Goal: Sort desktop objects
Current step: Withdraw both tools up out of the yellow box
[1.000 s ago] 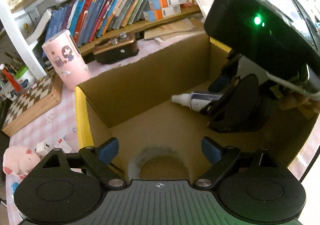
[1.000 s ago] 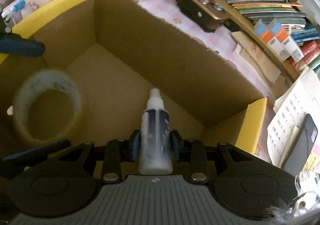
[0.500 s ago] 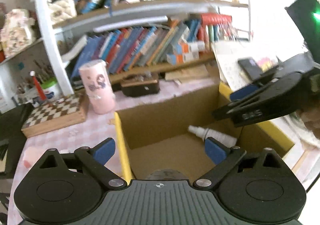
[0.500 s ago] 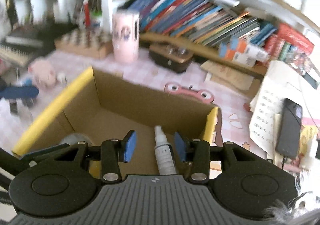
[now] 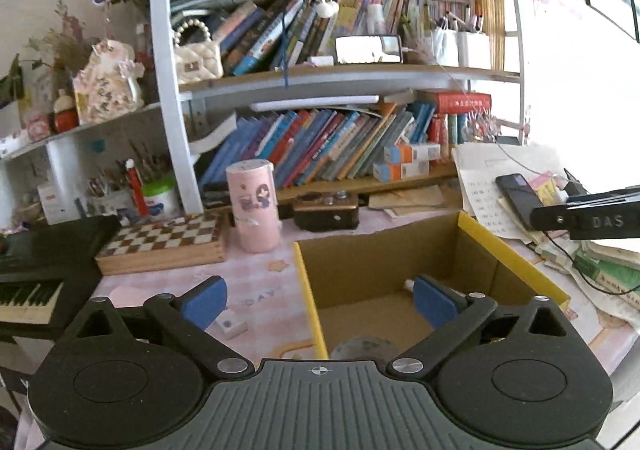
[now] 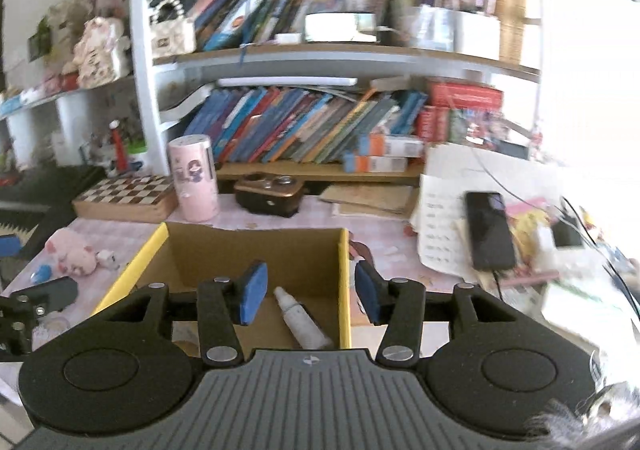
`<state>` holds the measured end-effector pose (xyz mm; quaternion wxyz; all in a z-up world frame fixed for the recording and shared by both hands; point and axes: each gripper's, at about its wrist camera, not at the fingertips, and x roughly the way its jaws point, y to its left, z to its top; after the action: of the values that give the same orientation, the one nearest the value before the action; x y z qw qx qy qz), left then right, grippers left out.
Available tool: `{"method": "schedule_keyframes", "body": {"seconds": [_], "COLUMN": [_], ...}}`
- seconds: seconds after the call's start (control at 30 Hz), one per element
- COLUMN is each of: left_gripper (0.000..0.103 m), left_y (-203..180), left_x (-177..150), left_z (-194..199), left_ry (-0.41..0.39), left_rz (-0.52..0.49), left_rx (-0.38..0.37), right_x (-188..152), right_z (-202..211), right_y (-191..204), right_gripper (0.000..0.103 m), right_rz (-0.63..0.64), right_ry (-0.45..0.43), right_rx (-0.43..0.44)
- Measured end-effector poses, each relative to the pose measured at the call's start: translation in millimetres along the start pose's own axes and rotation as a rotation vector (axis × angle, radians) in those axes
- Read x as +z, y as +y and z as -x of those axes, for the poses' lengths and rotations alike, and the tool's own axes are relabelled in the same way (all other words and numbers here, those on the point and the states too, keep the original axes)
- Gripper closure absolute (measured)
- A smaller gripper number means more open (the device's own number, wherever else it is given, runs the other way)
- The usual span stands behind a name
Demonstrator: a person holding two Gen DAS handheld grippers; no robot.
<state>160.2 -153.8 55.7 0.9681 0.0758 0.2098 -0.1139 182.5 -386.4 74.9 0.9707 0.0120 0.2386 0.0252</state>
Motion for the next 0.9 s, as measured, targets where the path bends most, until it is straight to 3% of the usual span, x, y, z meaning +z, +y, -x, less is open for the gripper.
{"method": "schedule_keyframes", "body": {"seconds": [0.13,0.43,0.9], "left_gripper": [0.002,0.002,0.002], "left_y": [7.0,30.8,65.6], "left_x": [-11.6,-41.7,-83.3], "left_z": [10.4,32.1,68.4], "left_ry": [-0.002,-0.002,0.057], "left_rz": [0.001,0.070,0.027], "left_rx": [0.004,0.011,0.015], "right_x": [-20.9,-63.2,-109.0], "right_z": [16.4,35.0,66.4], "right_y": [5.0,38.9,102.4], "right_gripper": [0.053,0.052,0.051], "right_rz": [-0.055,-0.113,-0.157], "right_ry": [-0.013,0.061,0.093], "right_rx": [-0.061,-0.102,-0.139]}}
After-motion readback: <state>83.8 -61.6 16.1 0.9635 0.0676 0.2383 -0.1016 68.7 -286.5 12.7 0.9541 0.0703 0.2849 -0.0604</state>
